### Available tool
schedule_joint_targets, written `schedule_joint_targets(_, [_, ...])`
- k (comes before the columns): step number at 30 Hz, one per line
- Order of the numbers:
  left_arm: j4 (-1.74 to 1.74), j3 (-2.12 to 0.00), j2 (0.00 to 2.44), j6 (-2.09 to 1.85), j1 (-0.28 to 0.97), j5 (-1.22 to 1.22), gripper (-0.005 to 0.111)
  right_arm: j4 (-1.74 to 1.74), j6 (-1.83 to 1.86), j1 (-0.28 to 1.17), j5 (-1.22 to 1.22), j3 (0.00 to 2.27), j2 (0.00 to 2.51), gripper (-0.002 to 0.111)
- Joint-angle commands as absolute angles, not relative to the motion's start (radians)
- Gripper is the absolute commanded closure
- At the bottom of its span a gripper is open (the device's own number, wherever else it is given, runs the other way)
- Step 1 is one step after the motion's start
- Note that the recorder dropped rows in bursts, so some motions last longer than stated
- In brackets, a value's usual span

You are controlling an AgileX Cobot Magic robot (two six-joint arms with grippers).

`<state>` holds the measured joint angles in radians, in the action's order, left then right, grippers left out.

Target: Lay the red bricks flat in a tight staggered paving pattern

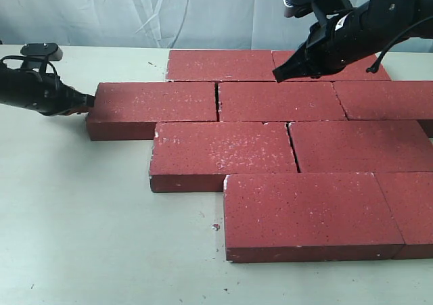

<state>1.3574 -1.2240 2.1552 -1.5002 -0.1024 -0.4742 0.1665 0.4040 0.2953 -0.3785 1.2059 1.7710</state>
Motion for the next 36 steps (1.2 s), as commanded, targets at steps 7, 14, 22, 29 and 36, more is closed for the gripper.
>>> schedule_joint_targets(7, [1.402, -1.228, 1.955, -1.413, -0.083, -0.484, 0.107, 0.192, 0.42, 0.293, -0.273, 1.214, 1.773, 0.109])
schedule_joint_targets(14, [1.343, -1.247, 1.868, -1.388, -0.027, -0.407, 0.107, 0.169, 0.444, 0.291, -0.403, 1.299, 1.773, 0.109])
schedule_joint_targets(22, [0.619, -1.247, 1.726, -0.9, -0.017, -0.405, 0.107, -0.021, 0.444, 0.291, -0.892, 1.461, 1.773, 0.109])
schedule_joint_targets(29, [0.125, -1.247, 1.642, -0.508, -0.017, -0.657, 0.107, -0.107, 0.338, 0.231, -0.989, 1.503, 1.765, 0.109])
schedule_joint_targets(36, [-0.17, -1.244, 1.545, -0.182, -0.017, -0.728, 0.107, -0.1, 0.203, 0.067, -1.064, 1.491, 1.723, 0.109])
